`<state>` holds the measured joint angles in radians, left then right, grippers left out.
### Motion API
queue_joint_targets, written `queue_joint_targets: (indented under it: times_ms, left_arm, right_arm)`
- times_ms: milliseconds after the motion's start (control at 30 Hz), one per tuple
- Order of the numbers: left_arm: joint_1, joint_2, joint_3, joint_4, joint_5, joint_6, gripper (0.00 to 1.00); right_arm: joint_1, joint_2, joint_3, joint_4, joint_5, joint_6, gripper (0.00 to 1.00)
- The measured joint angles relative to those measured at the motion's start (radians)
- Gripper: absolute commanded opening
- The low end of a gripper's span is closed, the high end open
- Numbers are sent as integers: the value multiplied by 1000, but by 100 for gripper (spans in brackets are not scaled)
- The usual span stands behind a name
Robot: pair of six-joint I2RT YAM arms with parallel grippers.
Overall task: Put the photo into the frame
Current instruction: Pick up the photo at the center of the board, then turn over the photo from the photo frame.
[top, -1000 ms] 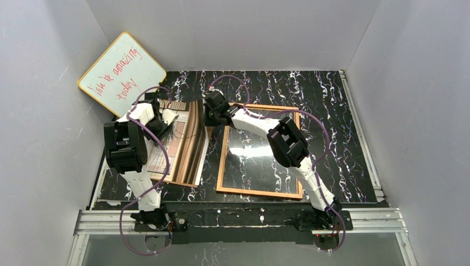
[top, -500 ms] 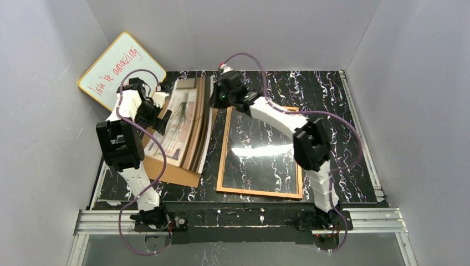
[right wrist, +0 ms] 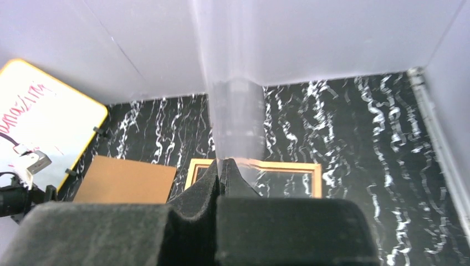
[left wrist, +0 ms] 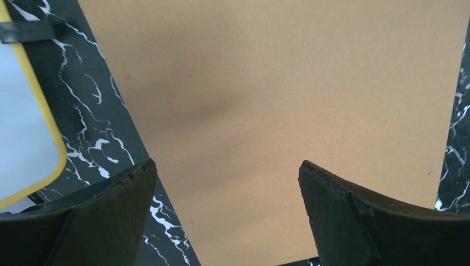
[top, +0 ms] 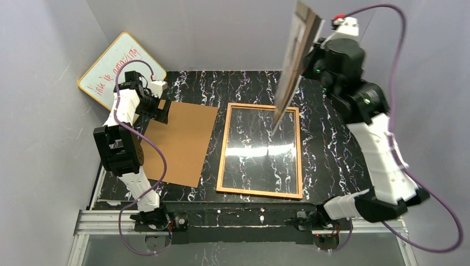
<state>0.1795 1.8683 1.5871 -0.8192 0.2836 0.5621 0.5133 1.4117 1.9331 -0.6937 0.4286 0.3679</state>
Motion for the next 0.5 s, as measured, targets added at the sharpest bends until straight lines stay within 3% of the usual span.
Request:
queue_joint_targets:
  times_ms: [133,267,500]
  left_arm:
    - [0,5,19,29,4,-46,98]
    - [-1,14,33,32,-8,-73,98]
    - [-8,18,27,29,-53,-76,98]
  right_arm:
    - [11,-71,75,-94,53,-46,1]
    - [29,36,217,-203,59,-56,1]
    - [102,322,53,-360,-3,12,1]
